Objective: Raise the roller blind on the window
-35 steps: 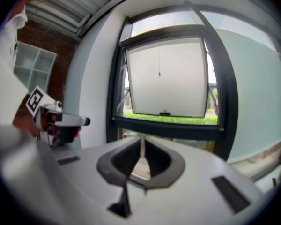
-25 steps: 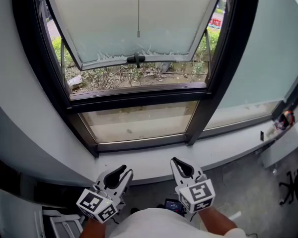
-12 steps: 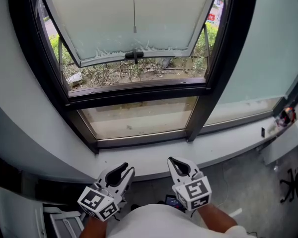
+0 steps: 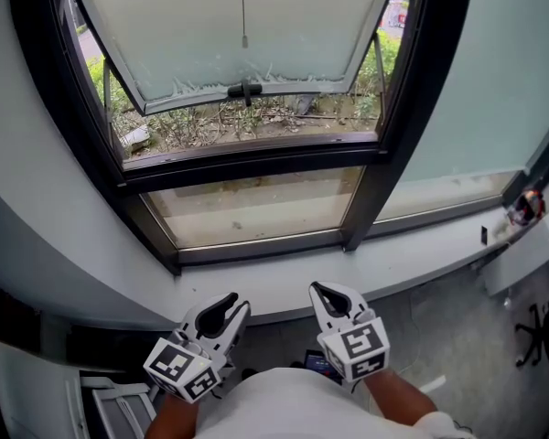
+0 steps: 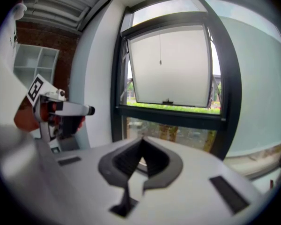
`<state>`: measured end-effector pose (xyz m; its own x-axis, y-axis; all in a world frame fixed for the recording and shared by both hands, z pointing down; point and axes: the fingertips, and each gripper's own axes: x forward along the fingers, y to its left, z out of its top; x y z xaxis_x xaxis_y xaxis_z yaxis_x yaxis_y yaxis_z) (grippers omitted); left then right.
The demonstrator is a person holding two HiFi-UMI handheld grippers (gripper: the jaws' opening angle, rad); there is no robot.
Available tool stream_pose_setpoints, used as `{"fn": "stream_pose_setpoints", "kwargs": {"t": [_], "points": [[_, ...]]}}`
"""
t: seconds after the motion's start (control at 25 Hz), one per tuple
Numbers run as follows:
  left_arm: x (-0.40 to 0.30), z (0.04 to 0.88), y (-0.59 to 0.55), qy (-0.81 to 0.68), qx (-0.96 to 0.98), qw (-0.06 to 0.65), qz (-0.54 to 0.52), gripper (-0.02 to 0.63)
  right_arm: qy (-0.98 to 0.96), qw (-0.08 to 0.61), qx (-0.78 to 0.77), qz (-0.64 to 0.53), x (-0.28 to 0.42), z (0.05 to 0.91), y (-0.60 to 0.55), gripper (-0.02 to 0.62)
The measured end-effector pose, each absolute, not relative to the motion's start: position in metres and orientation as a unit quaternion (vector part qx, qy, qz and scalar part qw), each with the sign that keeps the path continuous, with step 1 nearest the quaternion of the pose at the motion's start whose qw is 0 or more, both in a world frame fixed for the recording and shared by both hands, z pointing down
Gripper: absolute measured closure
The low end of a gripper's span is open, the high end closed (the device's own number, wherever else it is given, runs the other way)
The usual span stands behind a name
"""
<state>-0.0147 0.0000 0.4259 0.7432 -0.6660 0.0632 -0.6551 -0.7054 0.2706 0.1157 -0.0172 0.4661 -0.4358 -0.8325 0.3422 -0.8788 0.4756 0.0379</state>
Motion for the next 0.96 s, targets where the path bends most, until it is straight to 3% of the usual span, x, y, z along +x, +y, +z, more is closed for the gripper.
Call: {"fn": "stream_pose_setpoints", "kwargs": {"t": [0.96], "points": [[-0.008,0.42,-0.001,-0.346,0.929,0.127,-0.025,0.494,-0.836,0.17,0.519,0.05,0.122,0.462,-0.022,0.574]]}}
